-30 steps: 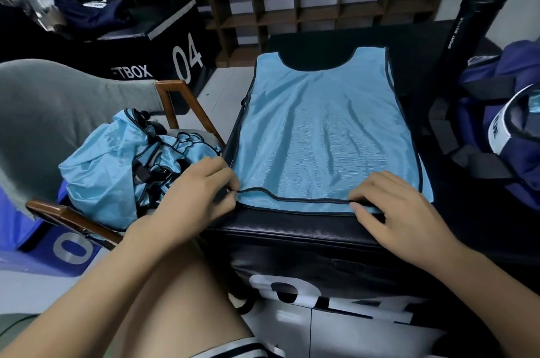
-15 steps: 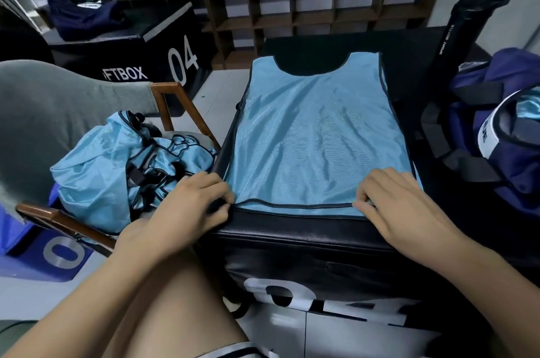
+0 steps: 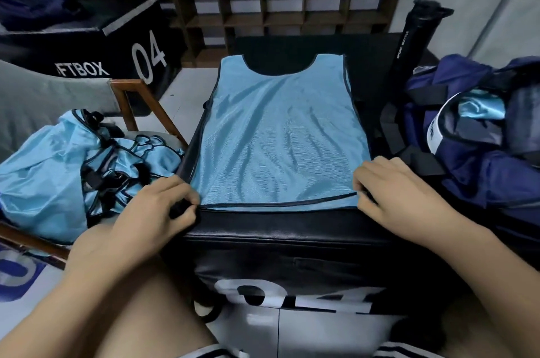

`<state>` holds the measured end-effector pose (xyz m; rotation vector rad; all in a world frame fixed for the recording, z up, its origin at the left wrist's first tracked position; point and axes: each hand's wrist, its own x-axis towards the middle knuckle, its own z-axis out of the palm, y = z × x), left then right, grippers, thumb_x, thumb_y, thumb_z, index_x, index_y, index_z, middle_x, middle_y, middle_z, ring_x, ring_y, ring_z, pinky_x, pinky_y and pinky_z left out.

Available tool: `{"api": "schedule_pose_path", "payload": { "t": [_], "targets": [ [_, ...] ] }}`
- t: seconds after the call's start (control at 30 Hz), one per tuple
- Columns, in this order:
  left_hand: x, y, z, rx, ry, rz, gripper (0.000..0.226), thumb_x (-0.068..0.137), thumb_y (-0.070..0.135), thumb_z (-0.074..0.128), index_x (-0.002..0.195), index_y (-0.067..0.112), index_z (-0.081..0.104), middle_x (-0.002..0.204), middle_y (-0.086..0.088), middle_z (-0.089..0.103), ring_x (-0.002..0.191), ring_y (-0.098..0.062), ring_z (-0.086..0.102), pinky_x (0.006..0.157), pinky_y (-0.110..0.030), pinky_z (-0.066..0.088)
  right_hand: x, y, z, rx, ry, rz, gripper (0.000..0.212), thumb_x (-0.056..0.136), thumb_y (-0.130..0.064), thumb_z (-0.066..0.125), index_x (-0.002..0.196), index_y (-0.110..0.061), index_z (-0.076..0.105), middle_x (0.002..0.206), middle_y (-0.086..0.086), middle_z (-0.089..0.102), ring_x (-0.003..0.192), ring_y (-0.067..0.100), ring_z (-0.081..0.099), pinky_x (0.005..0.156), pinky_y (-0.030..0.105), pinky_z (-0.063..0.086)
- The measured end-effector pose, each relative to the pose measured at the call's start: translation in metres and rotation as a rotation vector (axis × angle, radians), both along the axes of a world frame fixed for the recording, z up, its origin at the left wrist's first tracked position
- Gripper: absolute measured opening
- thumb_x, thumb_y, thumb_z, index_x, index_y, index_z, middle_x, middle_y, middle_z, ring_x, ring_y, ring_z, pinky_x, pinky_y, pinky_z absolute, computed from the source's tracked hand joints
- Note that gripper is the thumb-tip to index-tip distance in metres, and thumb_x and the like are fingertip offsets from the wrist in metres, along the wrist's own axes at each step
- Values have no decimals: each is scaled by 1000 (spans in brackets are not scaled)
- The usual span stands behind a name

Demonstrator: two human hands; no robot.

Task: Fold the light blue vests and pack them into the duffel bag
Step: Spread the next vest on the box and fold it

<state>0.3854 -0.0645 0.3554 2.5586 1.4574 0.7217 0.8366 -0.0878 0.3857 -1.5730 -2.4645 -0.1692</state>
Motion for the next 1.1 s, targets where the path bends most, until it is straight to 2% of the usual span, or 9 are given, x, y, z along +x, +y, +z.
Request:
{"api": "schedule_pose_path", "payload": {
  "t": [0.2,0.43,0.6,0.8,0.87,0.9,1.0,1.1],
  "targets": [
    [0,0,-2,12,23,-1,13,90,41,59,91,31,66,95,18,57,87,-10,58,77,-41,54,8,-11,11,-12,52,3,18,93,-18,64,89,-25,48,86,-10,48,83,18,42,82,39,39],
    [-1,0,0,12,80,-8,12,90,41,57,92,32,64,95,18,55,85,-11,56,76,-39,51,16,-23,3,48,9,28,24,79,-3,65,92,-20,54,86,-7,47,82,24,46,80,43,42],
    [-3,-1,3,-6,97,-20,13,89,41,56,92,31,64,96,18,55,88,-10,54,78,-36,49,16,-27,-7,-16,-17,89,19,79,-11,57,92,-24,51,89,-8,45,83,21,45,77,40,43],
    [-6,0,14,-90,91,-52,5,91,45,57,88,41,57,90,19,57,90,-7,57,80,-37,49,18,-27,-2,-106,20,53,9,85,-23,52,92,-29,49,89,-13,43,84,15,45,80,35,43],
    [-2,2,20,-103,66,-43,11,93,49,54,88,40,56,88,18,59,90,-5,58,80,-32,48,16,-25,3,-104,58,43,2,91,-32,51,90,-31,50,88,-14,46,83,12,46,82,34,44],
    [2,5,23,-99,62,-39,12,94,51,53,88,41,56,90,19,58,91,-3,57,79,-29,46,14,-21,6,-94,75,35,6,96,-36,50,91,-32,51,89,-14,47,83,11,46,84,34,44],
    [17,28,31,-33,80,-45,9,96,48,53,97,42,59,101,24,52,99,-1,53,82,-22,42,3,-2,13,-40,100,11,10,105,-39,49,101,-32,56,97,-14,52,91,12,50,90,35,43],
    [33,67,33,0,130,-37,21,97,28,66,117,34,64,119,17,52,111,-10,55,94,-31,47,-14,27,14,-52,84,-23,24,107,-36,49,127,-28,60,119,-10,57,113,16,53,101,37,41]
  ]
}}
